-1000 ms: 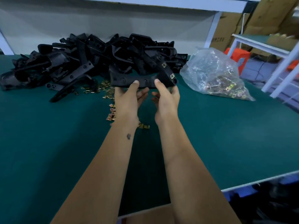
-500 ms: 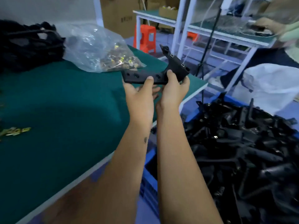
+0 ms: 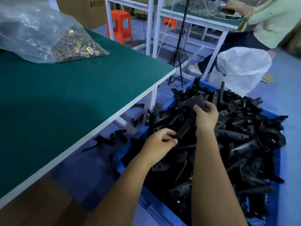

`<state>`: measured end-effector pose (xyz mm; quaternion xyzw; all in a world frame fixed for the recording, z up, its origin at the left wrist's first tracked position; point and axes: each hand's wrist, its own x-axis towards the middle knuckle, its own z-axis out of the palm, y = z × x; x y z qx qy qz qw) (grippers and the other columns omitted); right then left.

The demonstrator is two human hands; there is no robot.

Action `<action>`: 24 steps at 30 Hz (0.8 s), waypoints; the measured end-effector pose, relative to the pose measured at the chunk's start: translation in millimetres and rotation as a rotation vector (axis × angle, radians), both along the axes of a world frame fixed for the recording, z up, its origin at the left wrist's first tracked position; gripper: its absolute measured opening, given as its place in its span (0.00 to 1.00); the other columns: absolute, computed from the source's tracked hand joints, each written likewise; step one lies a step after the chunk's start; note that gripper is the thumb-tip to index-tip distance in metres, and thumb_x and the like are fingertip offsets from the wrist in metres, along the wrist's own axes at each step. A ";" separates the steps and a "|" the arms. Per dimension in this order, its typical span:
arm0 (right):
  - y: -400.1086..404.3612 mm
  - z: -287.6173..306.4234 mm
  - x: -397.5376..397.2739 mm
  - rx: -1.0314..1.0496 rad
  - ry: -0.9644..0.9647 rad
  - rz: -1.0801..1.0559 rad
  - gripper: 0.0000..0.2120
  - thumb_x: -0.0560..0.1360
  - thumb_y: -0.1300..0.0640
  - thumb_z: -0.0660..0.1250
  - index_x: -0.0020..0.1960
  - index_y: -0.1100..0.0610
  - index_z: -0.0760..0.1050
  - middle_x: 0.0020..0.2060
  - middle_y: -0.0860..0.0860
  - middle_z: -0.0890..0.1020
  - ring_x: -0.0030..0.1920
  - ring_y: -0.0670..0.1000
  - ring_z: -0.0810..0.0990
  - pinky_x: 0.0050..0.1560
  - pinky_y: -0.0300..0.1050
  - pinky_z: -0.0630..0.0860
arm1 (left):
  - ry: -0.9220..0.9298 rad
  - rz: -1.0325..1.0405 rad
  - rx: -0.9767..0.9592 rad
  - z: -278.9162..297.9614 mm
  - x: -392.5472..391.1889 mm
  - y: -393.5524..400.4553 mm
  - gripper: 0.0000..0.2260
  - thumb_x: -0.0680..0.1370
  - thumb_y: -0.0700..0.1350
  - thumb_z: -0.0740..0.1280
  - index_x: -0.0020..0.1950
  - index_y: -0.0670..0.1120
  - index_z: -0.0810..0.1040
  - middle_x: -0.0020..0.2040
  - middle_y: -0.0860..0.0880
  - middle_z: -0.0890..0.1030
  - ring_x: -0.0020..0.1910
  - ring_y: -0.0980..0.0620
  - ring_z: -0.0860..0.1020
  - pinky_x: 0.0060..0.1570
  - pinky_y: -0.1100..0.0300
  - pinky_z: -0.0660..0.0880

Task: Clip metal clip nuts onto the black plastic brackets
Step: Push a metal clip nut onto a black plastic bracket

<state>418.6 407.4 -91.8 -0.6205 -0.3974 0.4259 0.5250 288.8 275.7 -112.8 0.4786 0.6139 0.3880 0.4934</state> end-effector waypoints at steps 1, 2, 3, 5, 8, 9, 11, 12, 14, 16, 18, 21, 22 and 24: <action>3.7 -3.0 4.6 0.000 -0.034 -0.073 0.15 0.78 0.58 0.69 0.64 0.53 0.73 0.48 0.45 0.77 0.46 0.46 0.78 0.46 0.41 0.74 | 0.015 -0.048 -0.028 -1.0 -0.1 -1.1 0.06 0.79 0.52 0.68 0.53 0.64 0.78 0.48 0.63 0.82 0.48 0.63 0.80 0.48 0.66 0.76; 7.0 -5.6 8.5 -0.007 -0.058 -0.149 0.16 0.79 0.58 0.68 0.65 0.53 0.72 0.48 0.44 0.75 0.46 0.46 0.77 0.48 0.40 0.73 | 0.031 -0.083 -0.046 -0.6 -0.4 -1.9 0.07 0.79 0.52 0.68 0.54 0.63 0.78 0.47 0.67 0.81 0.46 0.65 0.79 0.45 0.69 0.76; 9.7 -8.3 12.3 -0.022 -0.077 -0.213 0.16 0.79 0.58 0.68 0.65 0.53 0.72 0.49 0.45 0.75 0.48 0.48 0.77 0.51 0.41 0.73 | 0.046 -0.100 -0.054 0.0 -1.3 -1.9 0.07 0.79 0.52 0.67 0.55 0.63 0.78 0.46 0.69 0.81 0.46 0.67 0.79 0.43 0.71 0.75; 12.7 -12.5 19.0 -0.069 -0.142 -0.285 0.15 0.80 0.58 0.67 0.66 0.55 0.71 0.56 0.50 0.78 0.53 0.51 0.77 0.53 0.44 0.74 | 0.058 -0.094 -0.055 2.8 -4.7 -1.2 0.07 0.80 0.52 0.66 0.56 0.62 0.78 0.49 0.66 0.81 0.48 0.65 0.79 0.45 0.69 0.74; 14.2 -16.2 25.0 -0.220 -0.326 -0.307 0.17 0.80 0.56 0.65 0.68 0.55 0.67 0.63 0.56 0.77 0.61 0.58 0.75 0.61 0.55 0.73 | 0.044 -0.039 -0.041 10.4 -14.0 1.1 0.07 0.81 0.50 0.64 0.56 0.60 0.78 0.54 0.60 0.82 0.53 0.60 0.79 0.51 0.64 0.74; 14.2 -15.6 24.5 -0.288 -0.423 -0.320 0.20 0.80 0.55 0.65 0.70 0.55 0.65 0.67 0.58 0.73 0.66 0.61 0.70 0.66 0.58 0.68 | 0.038 -0.023 -0.029 14.1 -17.7 1.9 0.07 0.82 0.49 0.63 0.56 0.60 0.78 0.54 0.58 0.82 0.53 0.59 0.79 0.52 0.62 0.74; 11.8 -8.7 16.7 -0.317 -0.566 -0.377 0.27 0.79 0.54 0.64 0.74 0.57 0.59 0.73 0.60 0.64 0.72 0.63 0.60 0.72 0.59 0.58 | 0.016 0.008 0.020 24.4 -24.7 2.8 0.08 0.82 0.48 0.62 0.54 0.60 0.78 0.52 0.59 0.83 0.51 0.60 0.80 0.52 0.61 0.75; 10.0 -2.4 9.3 -0.274 -0.585 -0.405 0.28 0.78 0.56 0.64 0.75 0.57 0.59 0.74 0.60 0.61 0.73 0.63 0.58 0.72 0.59 0.55 | 0.001 0.023 0.061 31.1 -27.7 3.6 0.09 0.83 0.47 0.61 0.53 0.60 0.78 0.49 0.61 0.83 0.48 0.62 0.81 0.49 0.62 0.75; 6.0 15.0 -12.8 -0.148 -0.561 -0.416 0.28 0.76 0.58 0.65 0.74 0.56 0.60 0.73 0.58 0.61 0.72 0.60 0.60 0.71 0.58 0.56 | -0.007 0.045 0.164 47.9 -34.1 5.2 0.12 0.83 0.44 0.60 0.50 0.61 0.78 0.46 0.62 0.84 0.43 0.64 0.81 0.43 0.65 0.73; 3.1 36.0 -39.5 -0.013 -0.516 -0.367 0.27 0.75 0.59 0.65 0.73 0.55 0.63 0.72 0.56 0.62 0.71 0.59 0.61 0.71 0.58 0.56 | -0.045 0.067 0.270 68.8 -37.6 8.0 0.15 0.83 0.41 0.59 0.48 0.60 0.78 0.43 0.61 0.84 0.39 0.61 0.80 0.39 0.65 0.72; -3.5 59.2 -77.6 0.149 -0.469 -0.280 0.25 0.75 0.59 0.65 0.71 0.54 0.66 0.70 0.55 0.64 0.70 0.58 0.62 0.70 0.57 0.56 | -0.128 0.114 0.385 92.9 -49.4 6.4 0.15 0.82 0.39 0.59 0.47 0.57 0.79 0.40 0.57 0.84 0.35 0.58 0.78 0.35 0.66 0.70; -22.4 91.4 -145.0 0.378 -0.423 -0.121 0.24 0.73 0.61 0.65 0.69 0.54 0.69 0.67 0.54 0.67 0.68 0.57 0.64 0.68 0.54 0.58 | -0.208 0.239 0.548 127.8 -84.8 -5.6 0.13 0.82 0.37 0.59 0.47 0.51 0.80 0.37 0.54 0.83 0.31 0.59 0.75 0.32 0.72 0.70; -30.9 99.8 -168.4 0.436 -0.412 -0.052 0.23 0.73 0.61 0.65 0.68 0.54 0.70 0.66 0.54 0.68 0.67 0.56 0.64 0.67 0.53 0.58 | -0.211 0.305 0.590 136.2 -100.4 -12.1 0.13 0.81 0.36 0.59 0.47 0.50 0.80 0.36 0.53 0.83 0.30 0.59 0.75 0.31 0.72 0.70; -50.6 112.0 -216.1 0.517 -0.391 0.120 0.22 0.73 0.60 0.65 0.67 0.54 0.71 0.63 0.54 0.69 0.66 0.56 0.64 0.66 0.52 0.57 | -0.202 0.465 0.641 144.6 -134.8 -27.6 0.13 0.81 0.34 0.59 0.45 0.47 0.79 0.34 0.50 0.81 0.29 0.61 0.74 0.30 0.72 0.69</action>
